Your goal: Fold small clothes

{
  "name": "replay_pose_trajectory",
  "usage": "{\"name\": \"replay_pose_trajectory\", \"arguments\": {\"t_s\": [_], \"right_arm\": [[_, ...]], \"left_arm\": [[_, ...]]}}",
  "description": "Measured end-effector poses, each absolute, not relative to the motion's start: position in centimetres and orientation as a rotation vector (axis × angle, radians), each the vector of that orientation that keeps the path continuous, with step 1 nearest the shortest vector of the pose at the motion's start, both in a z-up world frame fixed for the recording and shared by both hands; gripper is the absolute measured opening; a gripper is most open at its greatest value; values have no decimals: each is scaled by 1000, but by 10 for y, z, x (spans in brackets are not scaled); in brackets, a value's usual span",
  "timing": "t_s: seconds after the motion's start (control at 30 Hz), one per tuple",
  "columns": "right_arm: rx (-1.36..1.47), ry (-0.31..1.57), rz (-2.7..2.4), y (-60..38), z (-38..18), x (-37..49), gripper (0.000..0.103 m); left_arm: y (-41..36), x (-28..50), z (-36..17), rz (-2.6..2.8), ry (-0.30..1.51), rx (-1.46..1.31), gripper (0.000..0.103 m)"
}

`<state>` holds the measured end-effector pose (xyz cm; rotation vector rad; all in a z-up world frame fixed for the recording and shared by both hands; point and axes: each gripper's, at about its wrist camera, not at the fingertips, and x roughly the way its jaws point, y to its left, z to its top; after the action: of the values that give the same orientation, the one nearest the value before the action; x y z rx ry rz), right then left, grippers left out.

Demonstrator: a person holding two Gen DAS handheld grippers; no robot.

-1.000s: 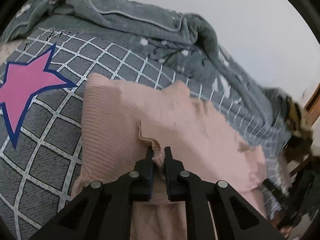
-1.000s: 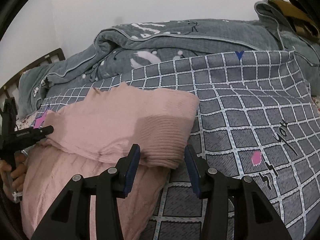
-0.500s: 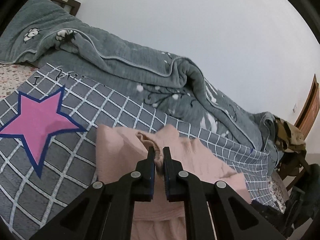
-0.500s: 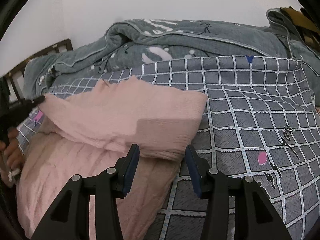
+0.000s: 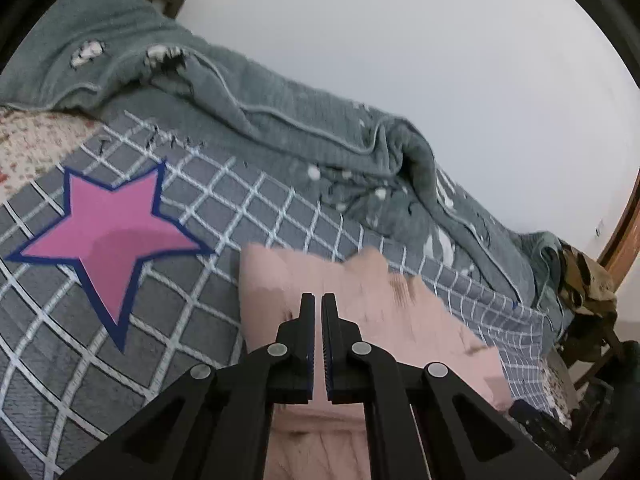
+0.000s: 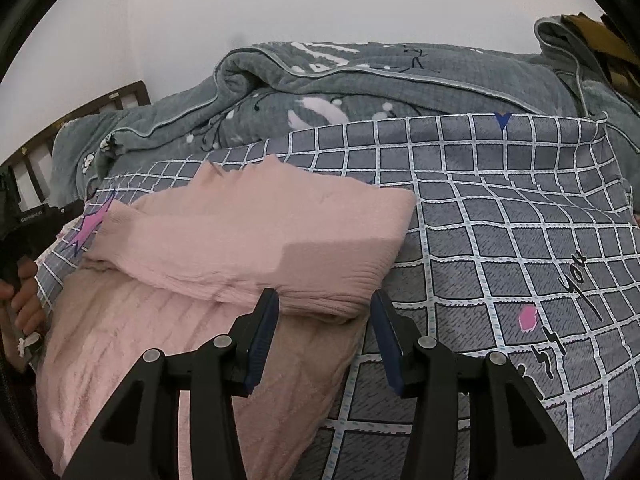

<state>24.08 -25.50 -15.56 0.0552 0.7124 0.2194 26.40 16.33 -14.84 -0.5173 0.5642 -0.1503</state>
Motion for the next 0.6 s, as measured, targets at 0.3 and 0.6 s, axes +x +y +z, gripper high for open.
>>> {"name": "replay_pose_trajectory", "arguments": {"t_s": [0.3,0.6], "right_arm": [[55,706,214,-256,-155,239,47],[51,706,214,-257,-155,239,47]], "left_arm": [[141,275,-165,-196,673,-424,35],[140,284,-167,-160,675,-407,51]]}}
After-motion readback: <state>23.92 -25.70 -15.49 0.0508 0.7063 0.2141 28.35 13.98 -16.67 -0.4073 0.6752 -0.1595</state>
